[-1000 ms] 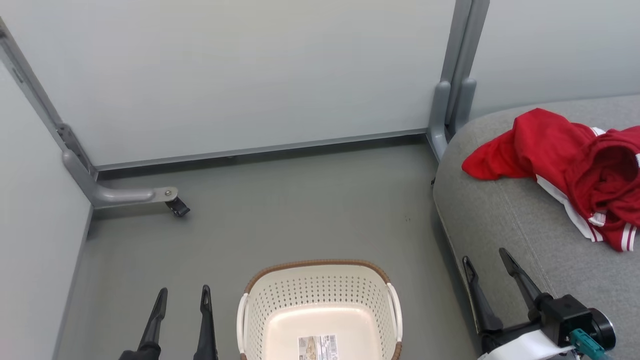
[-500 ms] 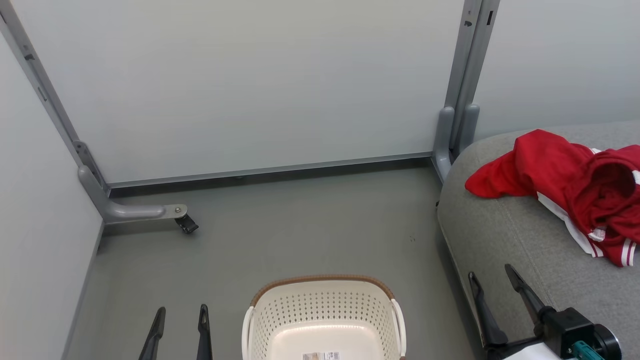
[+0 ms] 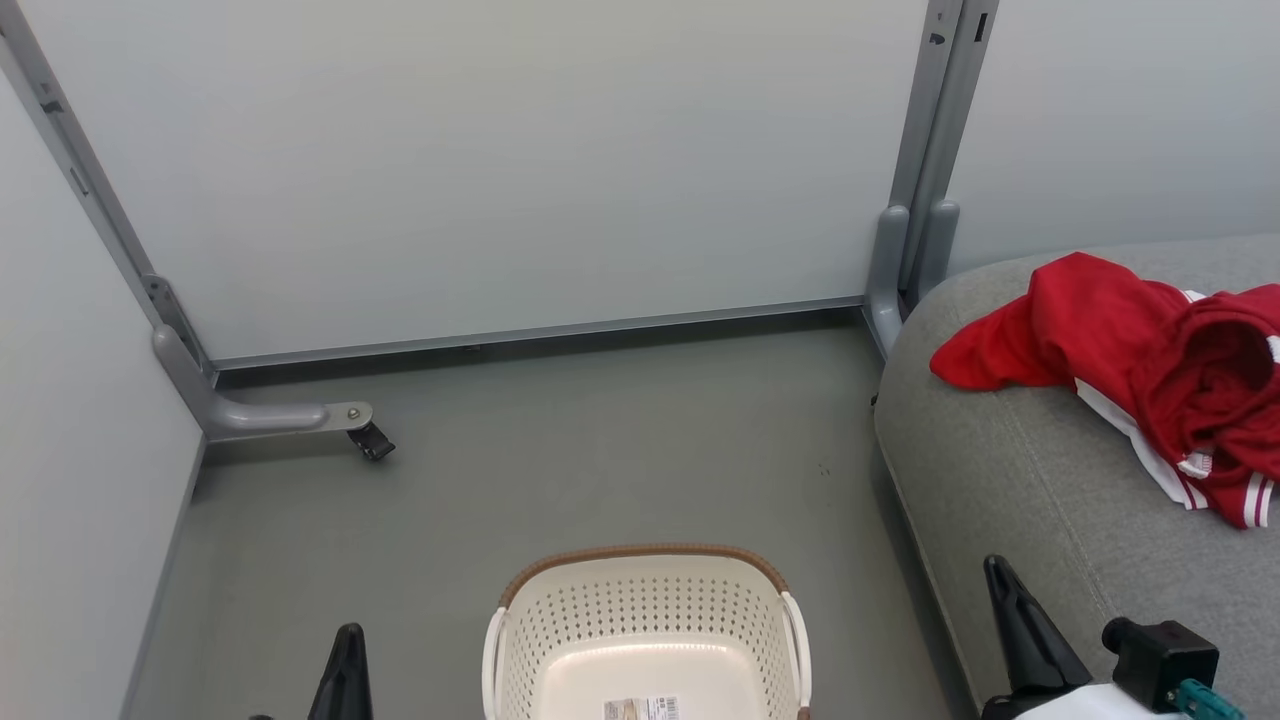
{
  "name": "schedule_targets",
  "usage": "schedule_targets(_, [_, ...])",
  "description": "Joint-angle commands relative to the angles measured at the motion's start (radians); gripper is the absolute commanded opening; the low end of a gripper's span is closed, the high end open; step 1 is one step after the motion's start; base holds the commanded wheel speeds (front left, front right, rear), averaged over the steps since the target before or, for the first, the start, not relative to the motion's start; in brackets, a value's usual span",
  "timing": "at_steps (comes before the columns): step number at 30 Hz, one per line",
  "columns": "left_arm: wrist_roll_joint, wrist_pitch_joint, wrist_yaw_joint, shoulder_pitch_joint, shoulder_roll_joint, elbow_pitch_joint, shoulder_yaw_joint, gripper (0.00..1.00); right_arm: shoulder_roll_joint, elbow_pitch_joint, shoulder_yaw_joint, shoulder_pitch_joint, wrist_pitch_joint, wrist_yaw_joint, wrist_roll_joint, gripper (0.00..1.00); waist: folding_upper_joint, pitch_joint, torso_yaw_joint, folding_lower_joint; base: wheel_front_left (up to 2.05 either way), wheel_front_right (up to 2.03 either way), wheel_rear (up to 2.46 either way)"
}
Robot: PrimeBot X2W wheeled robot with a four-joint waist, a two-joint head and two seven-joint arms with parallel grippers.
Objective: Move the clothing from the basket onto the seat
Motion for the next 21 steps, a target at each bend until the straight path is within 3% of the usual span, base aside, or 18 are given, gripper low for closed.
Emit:
schedule_targets(1, [-0.049, 0.007, -0.007, -0.041, 0.008, -0.007, 0.008, 0.00, -0.009, -0.009, -0.006, -0.038, 0.009, 0.000, 0.052, 0.00, 0.0000, 0.002, -0.001, 0.0001, 0.00, 0.00, 0.00])
schedule_targets(21, [-0.382, 0.078, -0.039, -0.133, 0.020, 0.050, 0.043, 0.00, -0.022, 0.028, -0.029, -0.097, 0.081, 0.000, 0.396, 0.00, 0.0000, 0.024, -0.006, 0.0001, 0.00, 0.00, 0.00])
